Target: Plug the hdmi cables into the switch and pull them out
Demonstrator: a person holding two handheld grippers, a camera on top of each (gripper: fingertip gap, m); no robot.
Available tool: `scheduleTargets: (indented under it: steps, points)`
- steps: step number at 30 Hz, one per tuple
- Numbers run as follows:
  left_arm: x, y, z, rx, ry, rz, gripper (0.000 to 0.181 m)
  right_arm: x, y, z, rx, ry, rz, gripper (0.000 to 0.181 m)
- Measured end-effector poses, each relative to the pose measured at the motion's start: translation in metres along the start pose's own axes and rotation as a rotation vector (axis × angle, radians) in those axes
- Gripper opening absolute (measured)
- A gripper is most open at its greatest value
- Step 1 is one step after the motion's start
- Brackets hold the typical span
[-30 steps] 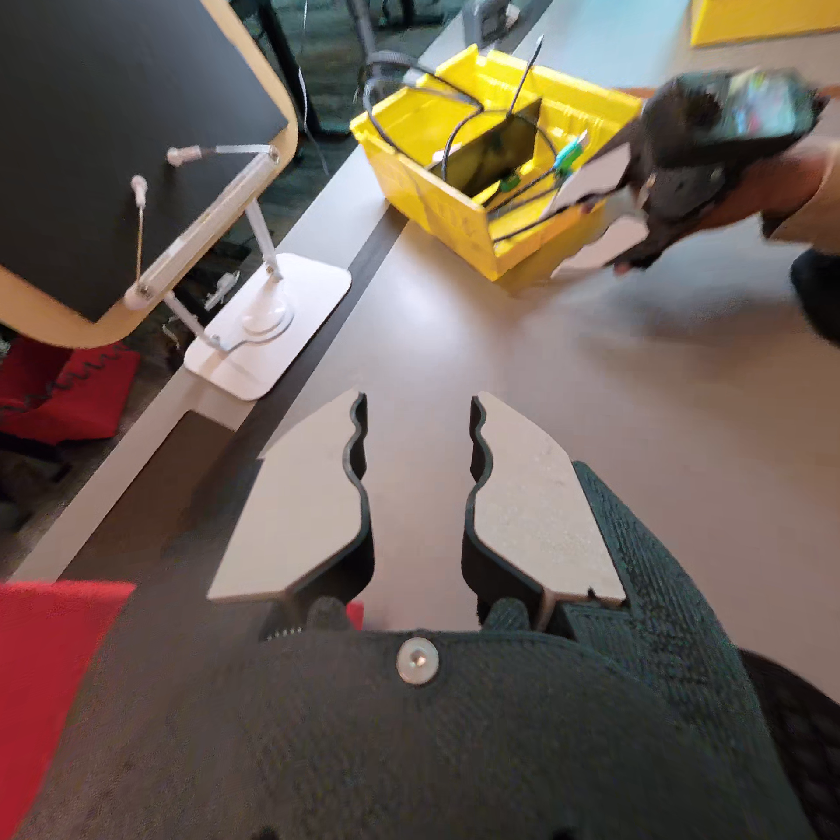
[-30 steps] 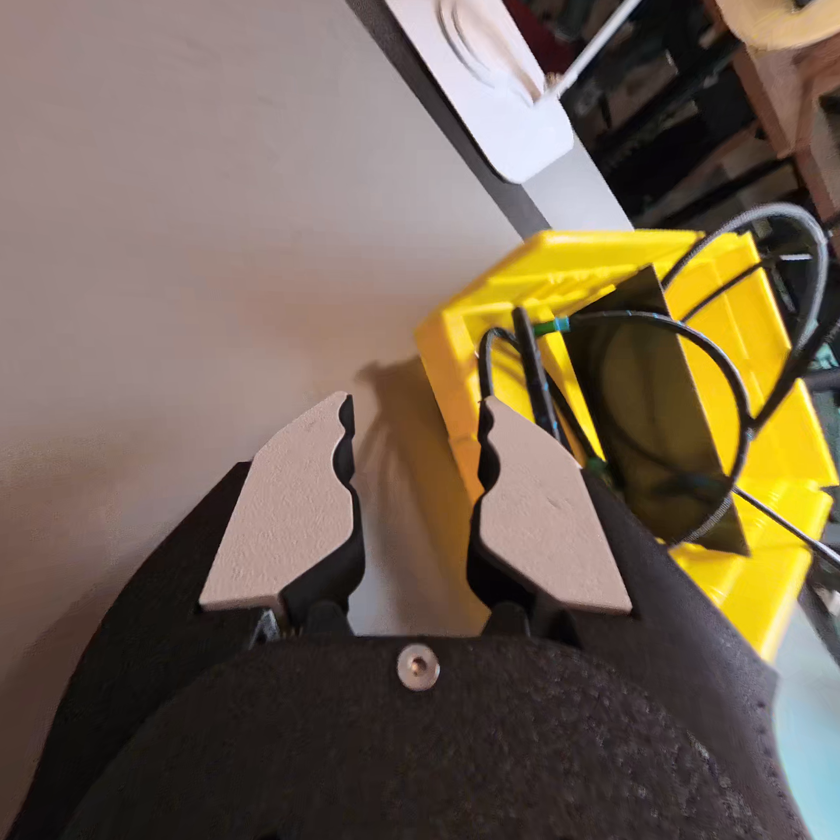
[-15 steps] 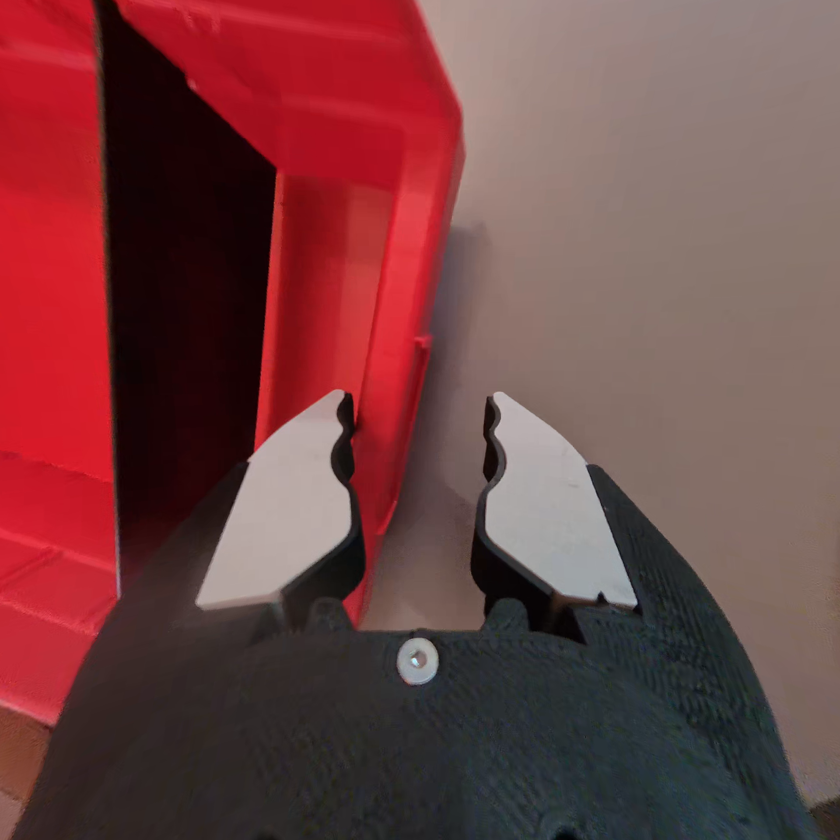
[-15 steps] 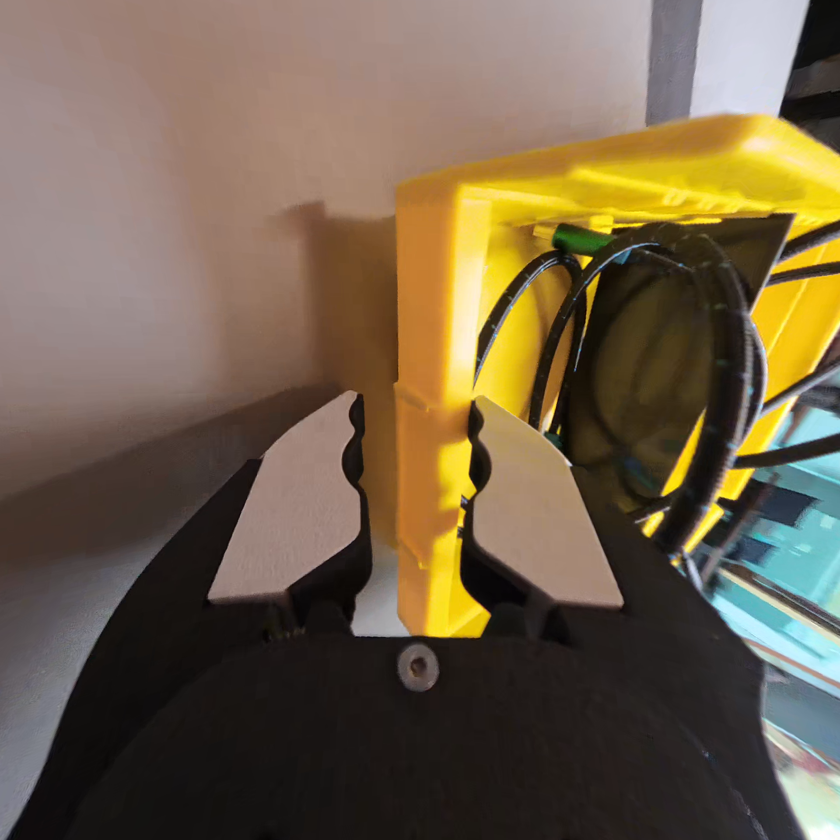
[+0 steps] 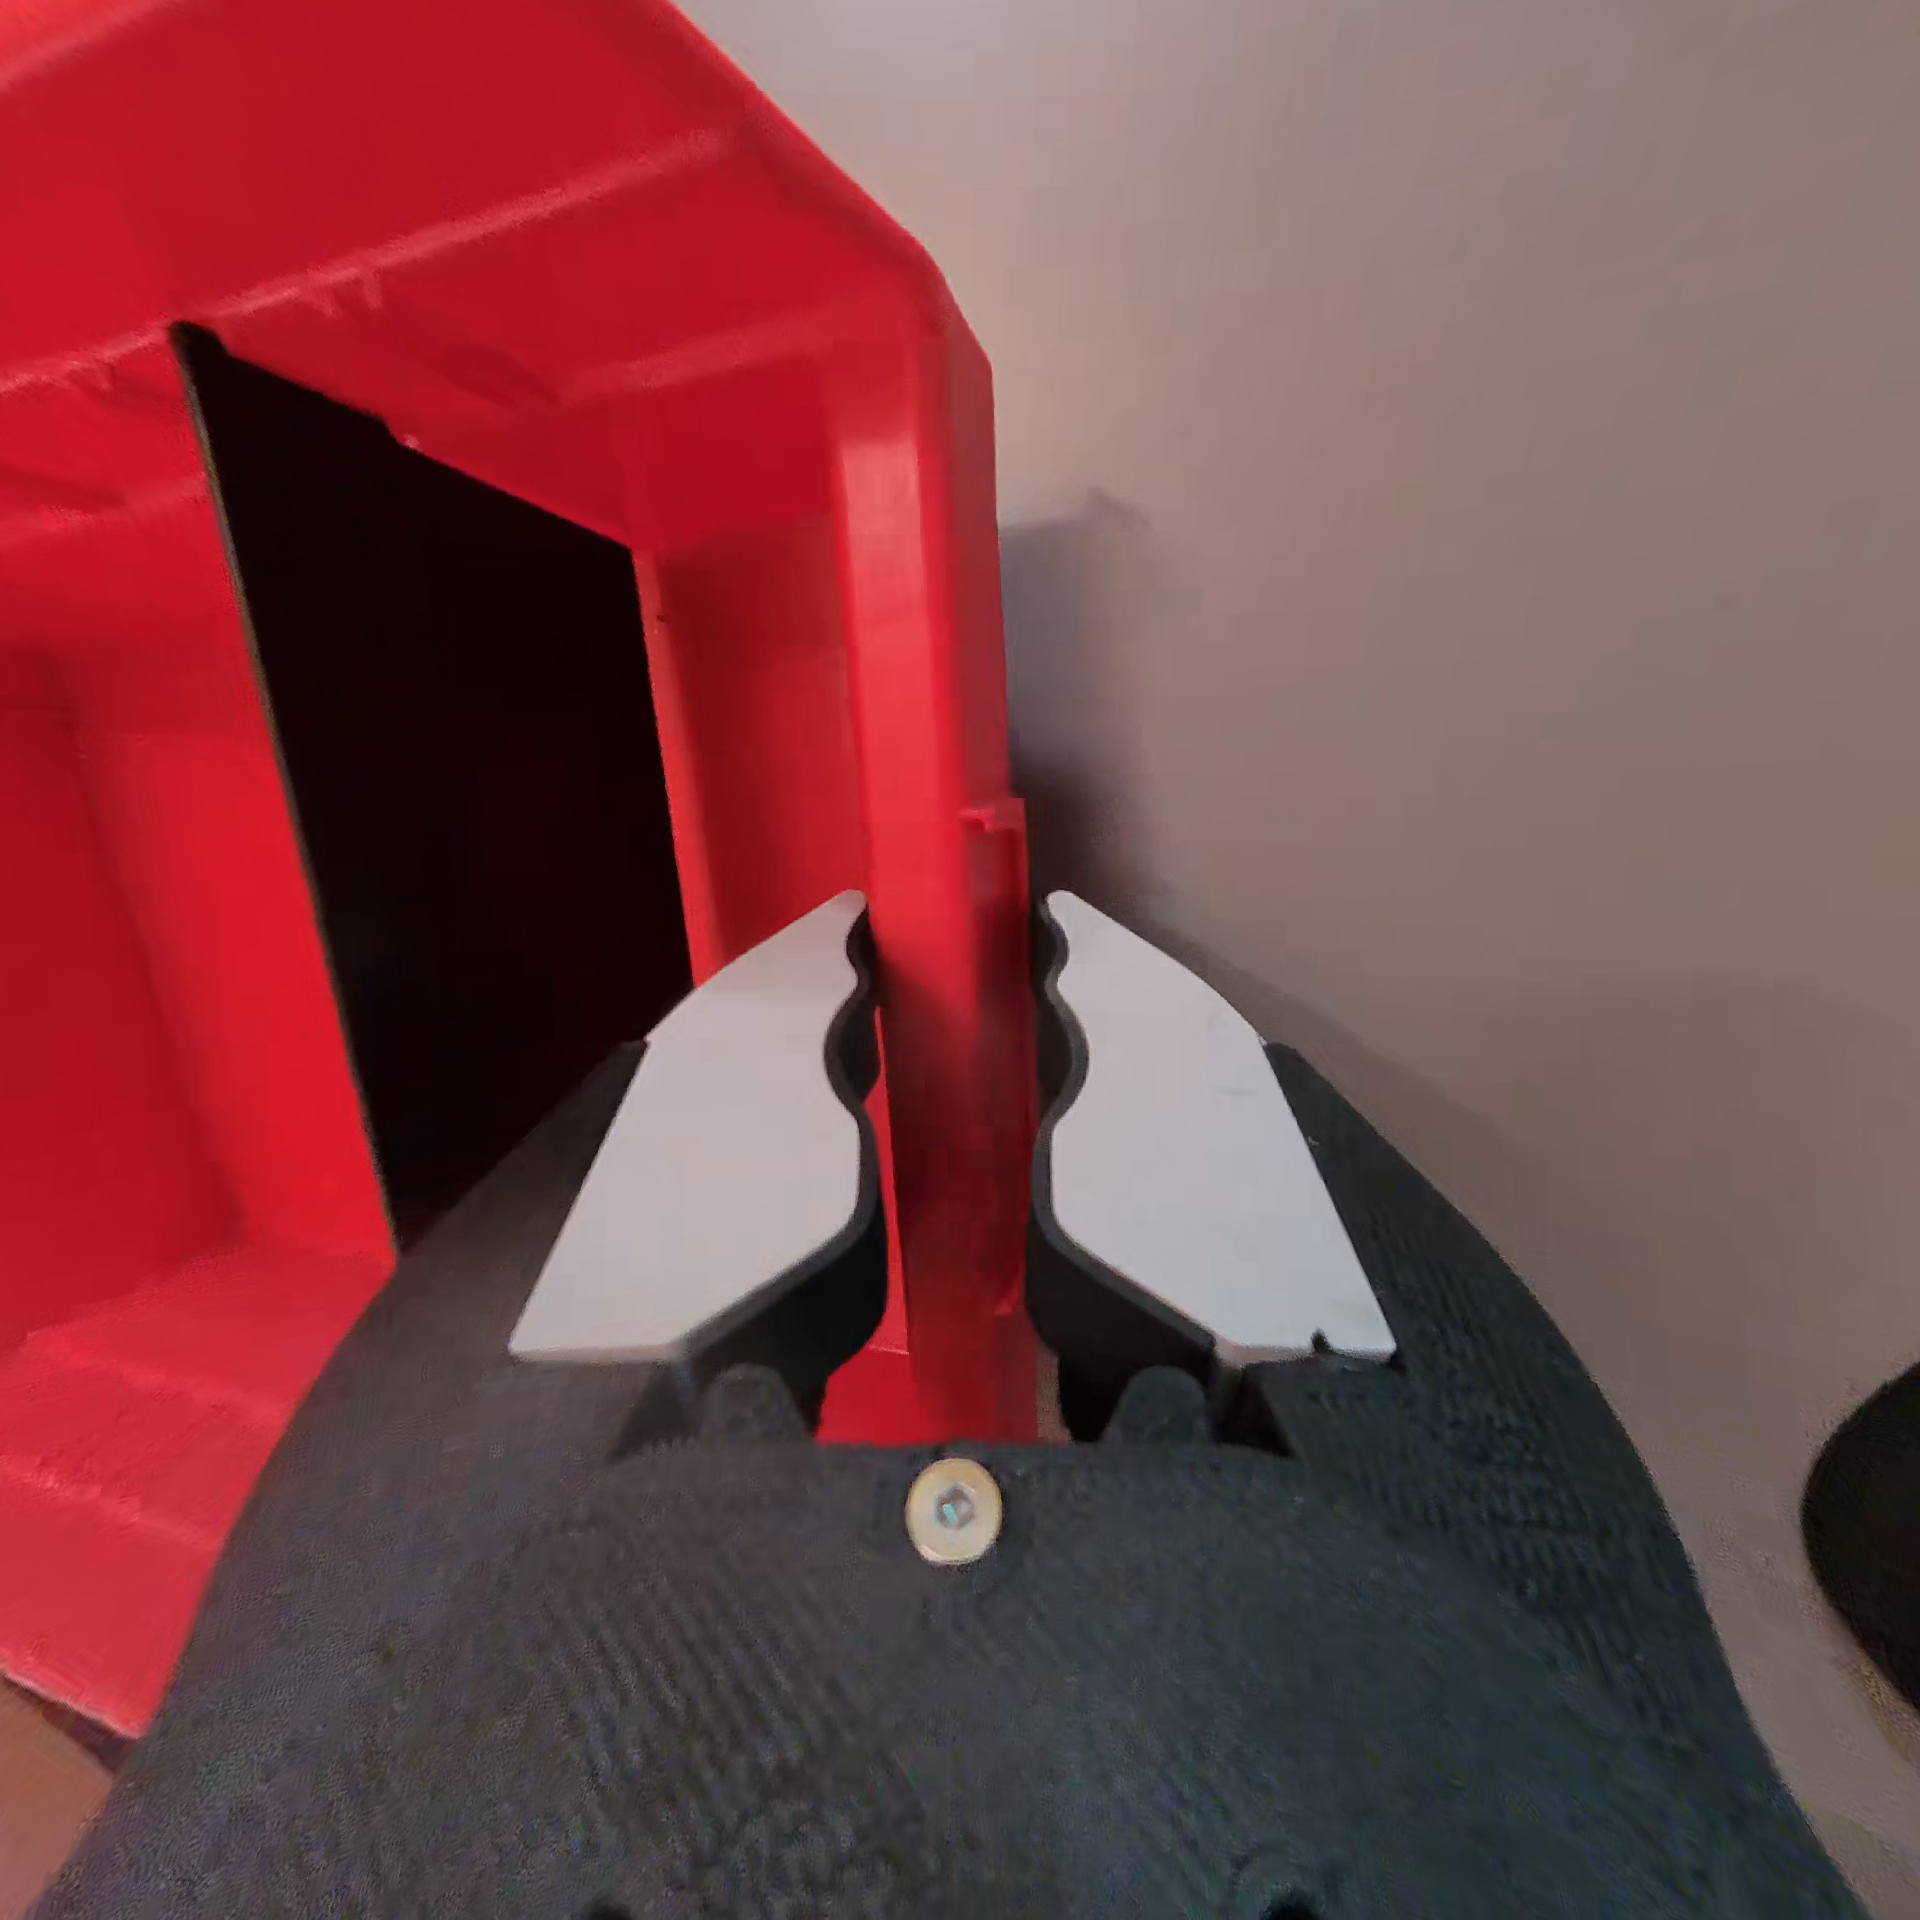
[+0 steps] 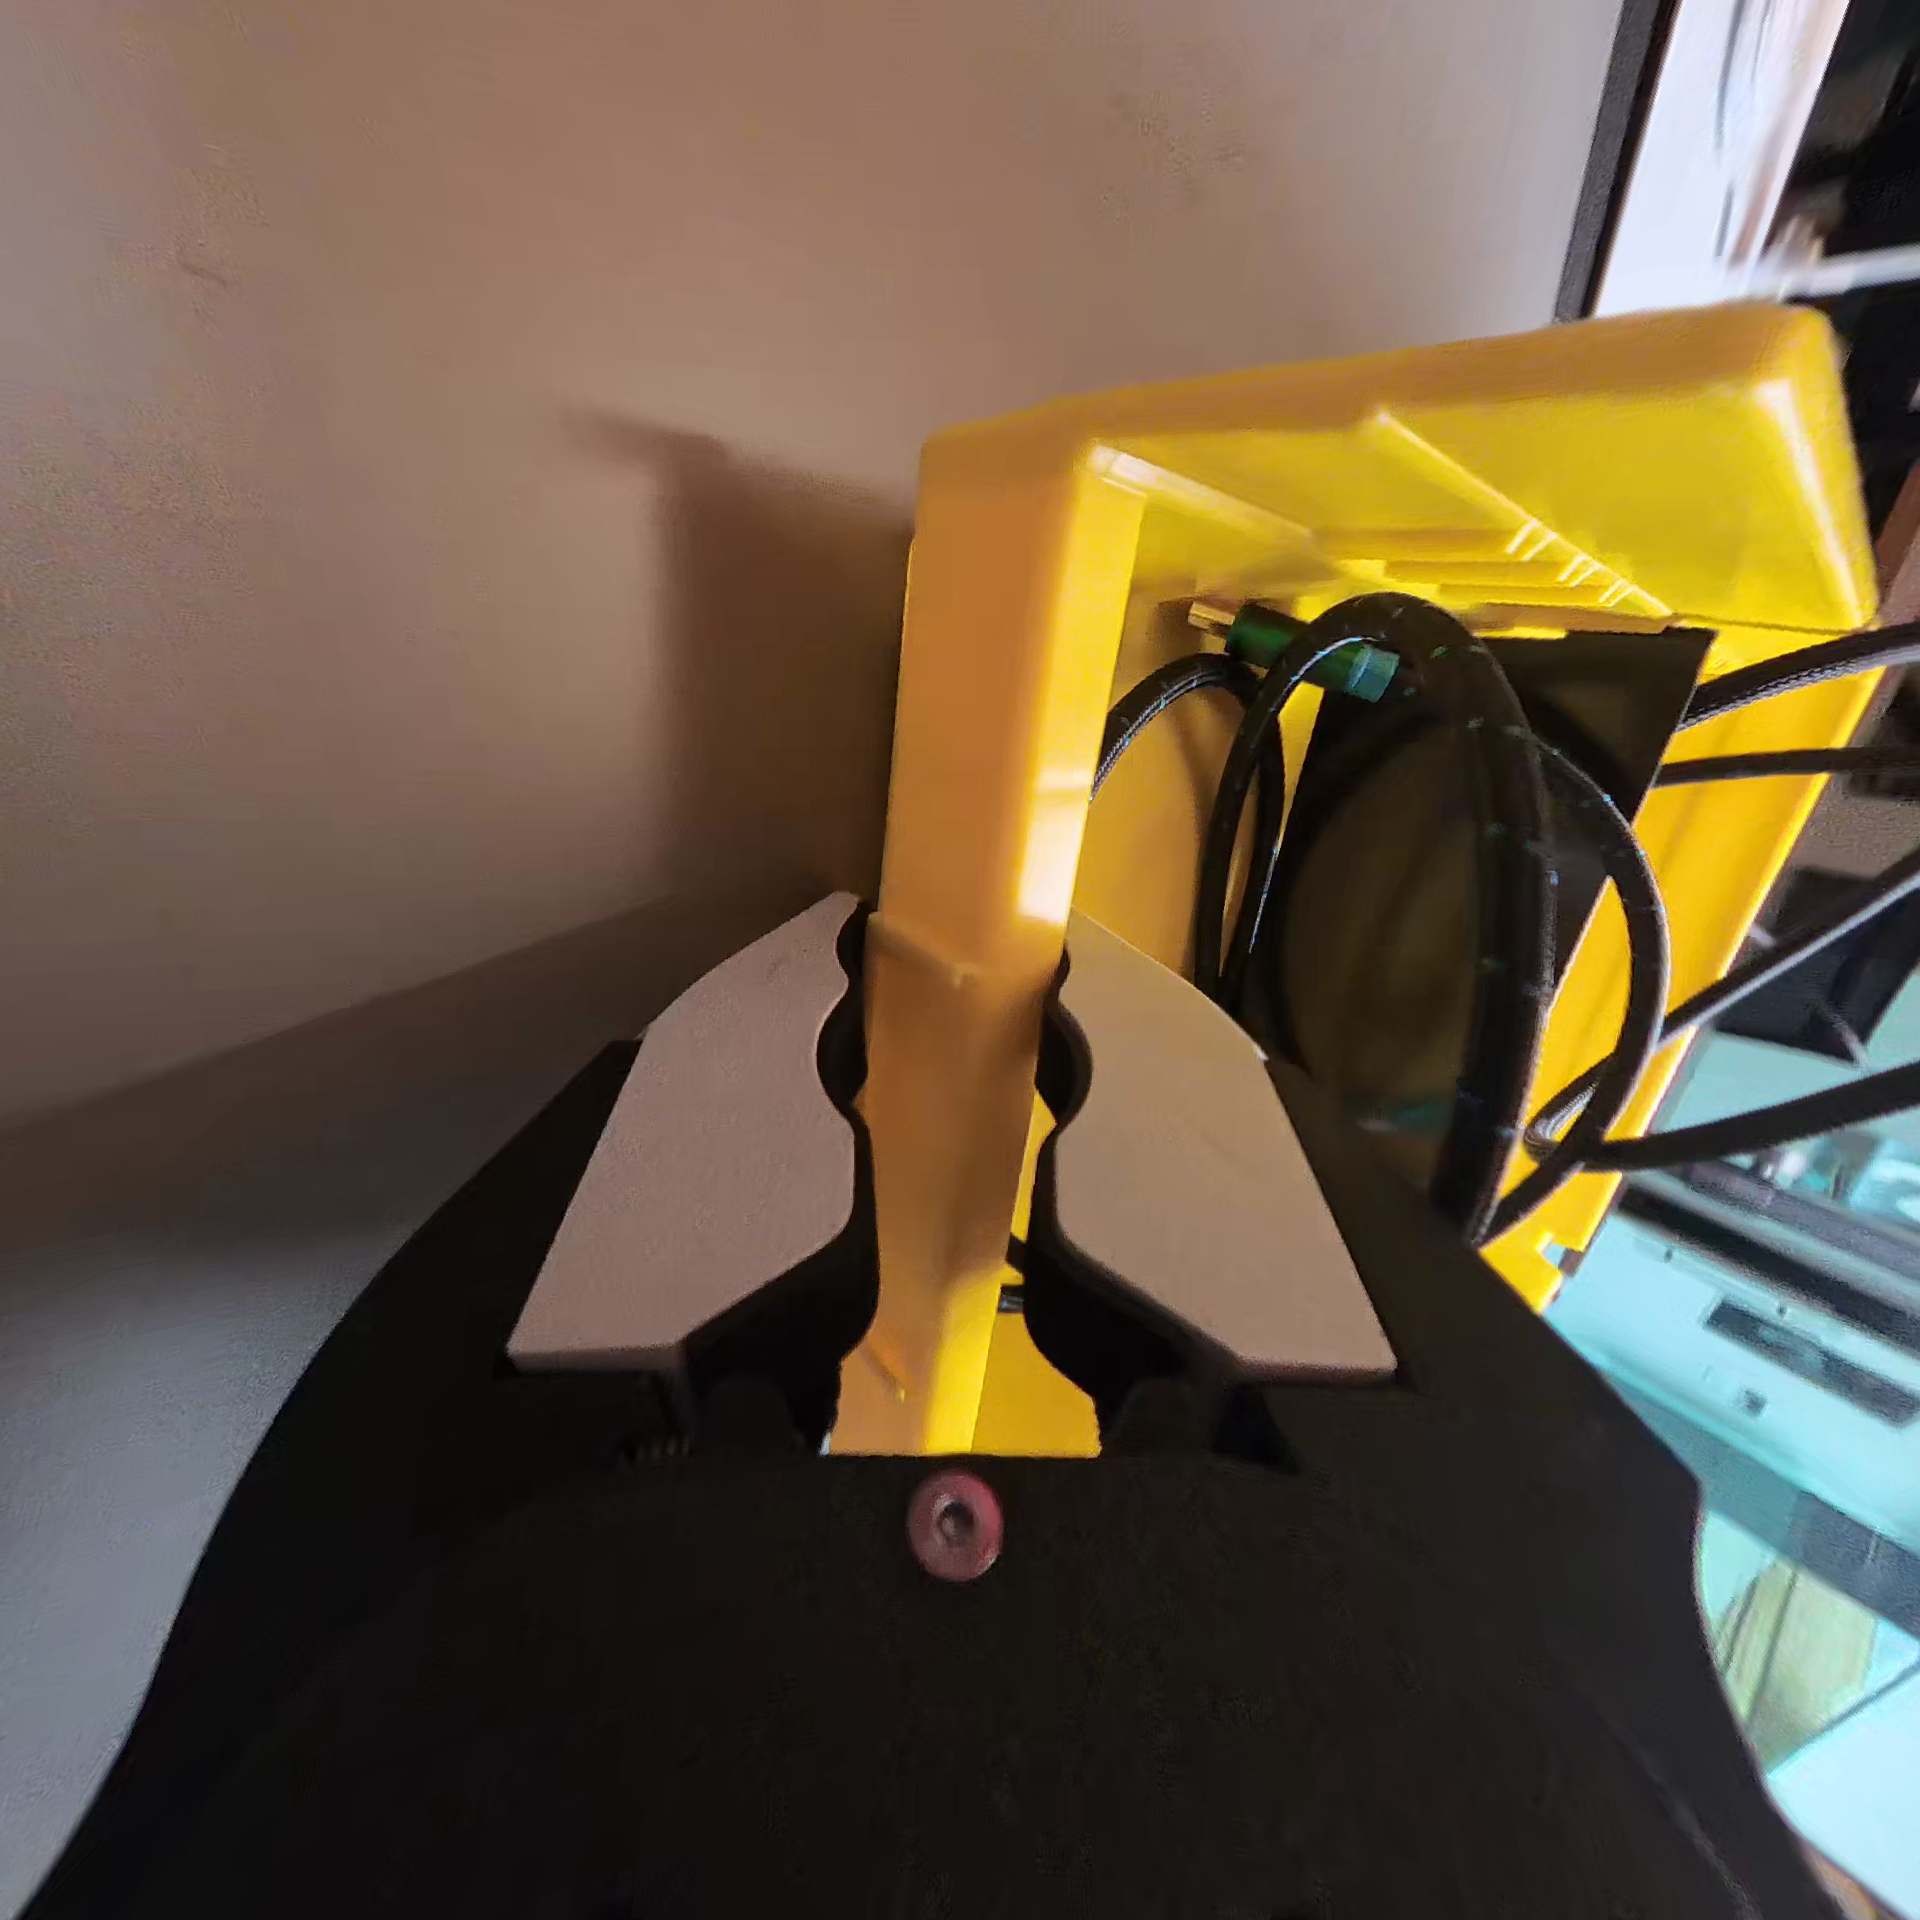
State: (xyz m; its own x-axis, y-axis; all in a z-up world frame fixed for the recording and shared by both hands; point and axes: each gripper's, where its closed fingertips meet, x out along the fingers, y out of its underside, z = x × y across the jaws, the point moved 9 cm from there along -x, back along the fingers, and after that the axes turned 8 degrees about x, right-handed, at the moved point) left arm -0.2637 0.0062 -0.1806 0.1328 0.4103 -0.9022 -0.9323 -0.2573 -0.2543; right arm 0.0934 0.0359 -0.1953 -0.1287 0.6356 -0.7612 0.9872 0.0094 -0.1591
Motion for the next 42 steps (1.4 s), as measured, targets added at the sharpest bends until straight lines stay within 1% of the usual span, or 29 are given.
scheduleTargets:
  steps: [4,6,8,10,11,12,14,15,17,19,21,22,24,26,29,31,32,33,35,38,42]
  points:
    - [0.012,-0.05,-0.007,0.149,0.019,-0.068,0.028,-0.024,-0.012,0.034,-0.082,0.003,-0.102,0.03]
    - [0.019,-0.073,-0.006,0.206,0.029,-0.105,0.028,-0.036,-0.017,0.047,-0.087,-0.016,-0.148,0.031]
    - [0.024,-0.091,-0.005,0.249,0.019,-0.14,0.029,-0.053,-0.022,0.058,-0.035,-0.068,-0.206,0.041]
    - [0.026,-0.102,-0.006,0.271,0.008,-0.151,0.029,-0.077,-0.024,0.067,0.059,-0.151,-0.276,0.054]
    - [0.025,-0.105,-0.007,0.267,-0.003,-0.164,0.029,-0.091,-0.021,0.072,0.101,-0.208,-0.32,0.047]
    - [0.021,-0.106,-0.009,0.258,-0.02,-0.186,0.03,-0.104,-0.017,0.077,0.151,-0.269,-0.383,0.046]
    - [0.01,-0.107,-0.013,0.209,-0.043,-0.251,0.036,-0.123,0.0,0.08,0.281,-0.304,-0.469,0.045]
    - [0.002,-0.108,-0.017,0.166,-0.039,-0.298,0.038,-0.13,0.012,0.079,0.35,-0.306,-0.492,0.045]
    - [-0.013,-0.11,-0.029,0.067,0.008,-0.418,0.039,-0.137,0.042,0.07,0.535,-0.241,-0.522,0.044]
    - [-0.023,-0.115,-0.047,-0.026,0.07,-0.523,0.041,-0.137,0.075,0.058,0.758,-0.148,-0.536,0.043]
    - [-0.025,-0.123,-0.066,-0.112,0.112,-0.595,0.042,-0.134,0.106,0.048,0.963,-0.063,-0.542,0.043]
    - [-0.025,-0.129,-0.076,-0.153,0.131,-0.623,0.043,-0.13,0.117,0.044,1.033,-0.031,-0.542,0.043]
    - [-0.022,-0.144,-0.094,-0.247,0.159,-0.676,0.045,-0.119,0.129,0.037,1.123,0.015,-0.533,0.043]
    - [-0.015,-0.162,-0.104,-0.357,0.149,-0.716,0.049,-0.103,0.131,0.03,1.184,0.009,-0.523,0.045]
    - [-0.003,-0.184,-0.109,-0.529,0.058,-0.73,0.057,-0.083,0.121,0.02,1.222,-0.044,-0.51,0.047]
    - [0.005,-0.192,-0.109,-0.595,-0.042,-0.71,0.046,-0.074,0.111,0.016,1.215,-0.048,-0.488,0.046]
    - [0.007,-0.194,-0.109,-0.61,-0.092,-0.698,0.039,-0.07,0.107,0.015,1.199,-0.038,-0.474,0.043]
    - [0.007,-0.195,-0.11,-0.615,-0.122,-0.701,0.038,-0.065,0.104,0.016,1.178,-0.019,-0.447,0.04]
    - [0.008,-0.196,-0.111,-0.649,-0.155,-0.711,0.035,-0.063,0.102,0.015,1.189,-0.014,-0.444,0.038]
    - [0.01,-0.196,-0.112,-0.711,-0.175,-0.75,0.033,-0.065,0.106,0.012,1.203,0.028,-0.444,0.019]
    - [0.01,-0.199,-0.113,-0.714,-0.201,-0.746,0.03,-0.067,0.105,0.014,1.187,0.072,-0.412,0.017]
